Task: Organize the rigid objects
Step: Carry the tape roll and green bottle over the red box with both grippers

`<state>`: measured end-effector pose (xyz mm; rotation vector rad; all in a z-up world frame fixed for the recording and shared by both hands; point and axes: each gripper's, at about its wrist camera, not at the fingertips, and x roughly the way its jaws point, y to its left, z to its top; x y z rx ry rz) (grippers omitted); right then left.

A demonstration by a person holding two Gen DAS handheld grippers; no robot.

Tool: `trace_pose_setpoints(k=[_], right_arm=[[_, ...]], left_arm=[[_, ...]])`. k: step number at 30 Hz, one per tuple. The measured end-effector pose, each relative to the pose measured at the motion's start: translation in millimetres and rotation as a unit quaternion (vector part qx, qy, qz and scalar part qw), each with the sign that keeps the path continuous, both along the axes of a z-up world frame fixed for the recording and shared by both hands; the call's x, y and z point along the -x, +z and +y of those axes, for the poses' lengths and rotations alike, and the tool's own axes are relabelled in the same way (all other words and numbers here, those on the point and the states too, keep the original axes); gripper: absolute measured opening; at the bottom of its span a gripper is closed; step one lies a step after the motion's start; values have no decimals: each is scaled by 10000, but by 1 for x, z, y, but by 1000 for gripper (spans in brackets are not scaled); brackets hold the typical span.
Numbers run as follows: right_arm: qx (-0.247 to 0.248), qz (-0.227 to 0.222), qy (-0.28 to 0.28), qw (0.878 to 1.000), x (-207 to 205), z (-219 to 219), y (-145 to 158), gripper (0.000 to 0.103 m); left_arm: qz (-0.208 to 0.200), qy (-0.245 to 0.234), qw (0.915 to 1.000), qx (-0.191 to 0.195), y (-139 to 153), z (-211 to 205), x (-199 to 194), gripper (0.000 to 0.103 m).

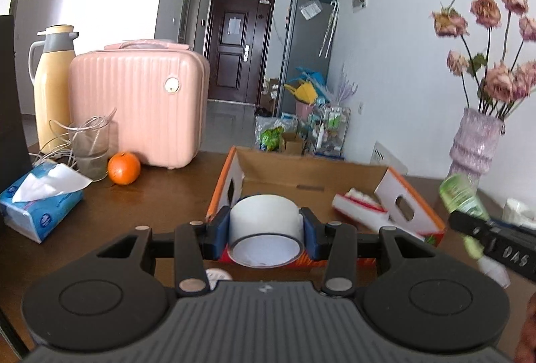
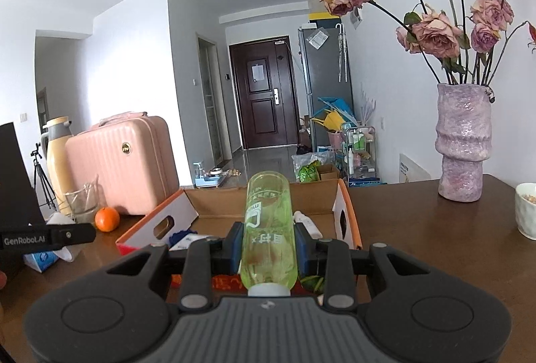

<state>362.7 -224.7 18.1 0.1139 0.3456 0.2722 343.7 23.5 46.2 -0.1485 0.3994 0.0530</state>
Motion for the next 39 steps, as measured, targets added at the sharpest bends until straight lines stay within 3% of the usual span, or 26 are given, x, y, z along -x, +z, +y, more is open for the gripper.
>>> trace_pose_setpoints(k=[14,39], right_arm=[[122,-58,-7,9999,-38,7,3,30],[138,77,22,9999,-100,19,-5,30]], left_arm=[[-179,171,9997,-31,14,-21,-44,44],[122,276,9995,-33,2,-19,-112,44]])
